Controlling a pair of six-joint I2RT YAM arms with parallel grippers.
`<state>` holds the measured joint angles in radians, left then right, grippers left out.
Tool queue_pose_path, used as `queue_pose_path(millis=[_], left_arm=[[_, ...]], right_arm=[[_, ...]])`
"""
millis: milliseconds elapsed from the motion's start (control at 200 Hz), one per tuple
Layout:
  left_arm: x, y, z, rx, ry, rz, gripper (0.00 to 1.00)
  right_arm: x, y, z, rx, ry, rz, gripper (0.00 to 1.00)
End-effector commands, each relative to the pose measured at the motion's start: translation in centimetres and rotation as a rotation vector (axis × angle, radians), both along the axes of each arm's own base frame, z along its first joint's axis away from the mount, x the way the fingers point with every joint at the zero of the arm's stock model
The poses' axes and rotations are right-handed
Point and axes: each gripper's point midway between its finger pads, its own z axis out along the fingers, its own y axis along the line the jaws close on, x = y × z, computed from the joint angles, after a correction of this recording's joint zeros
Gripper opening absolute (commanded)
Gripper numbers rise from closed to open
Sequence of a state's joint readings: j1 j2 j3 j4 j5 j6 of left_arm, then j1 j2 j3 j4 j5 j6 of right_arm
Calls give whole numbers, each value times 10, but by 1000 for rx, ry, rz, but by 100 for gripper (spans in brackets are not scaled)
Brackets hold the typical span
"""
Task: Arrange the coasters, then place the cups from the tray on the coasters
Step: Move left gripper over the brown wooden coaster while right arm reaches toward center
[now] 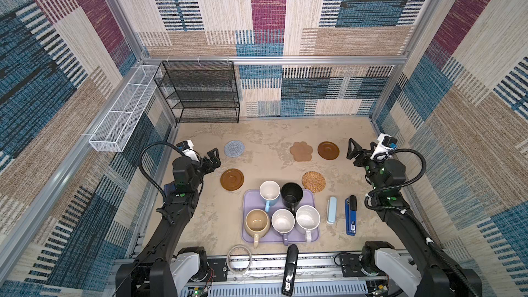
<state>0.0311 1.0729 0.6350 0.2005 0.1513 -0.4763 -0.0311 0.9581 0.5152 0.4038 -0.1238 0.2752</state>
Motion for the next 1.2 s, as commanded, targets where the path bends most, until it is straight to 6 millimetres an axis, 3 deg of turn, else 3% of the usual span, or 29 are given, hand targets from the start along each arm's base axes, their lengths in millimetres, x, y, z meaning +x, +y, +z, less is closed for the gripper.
queue_pose_path(millis=[0, 155, 326, 531, 661, 786, 901, 1192], left_arm=[[-7, -18, -26, -57, 199, -57, 98], [6, -25, -53, 90, 368, -61, 98], [26, -36, -87, 119, 485, -64, 92], [21, -55, -132, 324, 671, -58, 90], [14, -52, -158, 351, 733, -40, 86], [28, -55, -153, 359, 708, -66, 86], [59, -58, -144, 382, 640, -73, 84], [118, -39, -164, 383, 694, -1, 81]], right_arm=[[1, 24, -19, 48, 116, 134, 100], [10, 45, -17, 29, 152, 198, 100], [20, 76, -29, 17, 209, 290, 100], [33, 103, -53, 10, 295, 362, 100], [38, 117, -61, 16, 319, 412, 100], [41, 126, -71, 12, 334, 444, 100], [45, 127, -84, 9, 362, 445, 100], [46, 130, -99, 16, 386, 461, 100]])
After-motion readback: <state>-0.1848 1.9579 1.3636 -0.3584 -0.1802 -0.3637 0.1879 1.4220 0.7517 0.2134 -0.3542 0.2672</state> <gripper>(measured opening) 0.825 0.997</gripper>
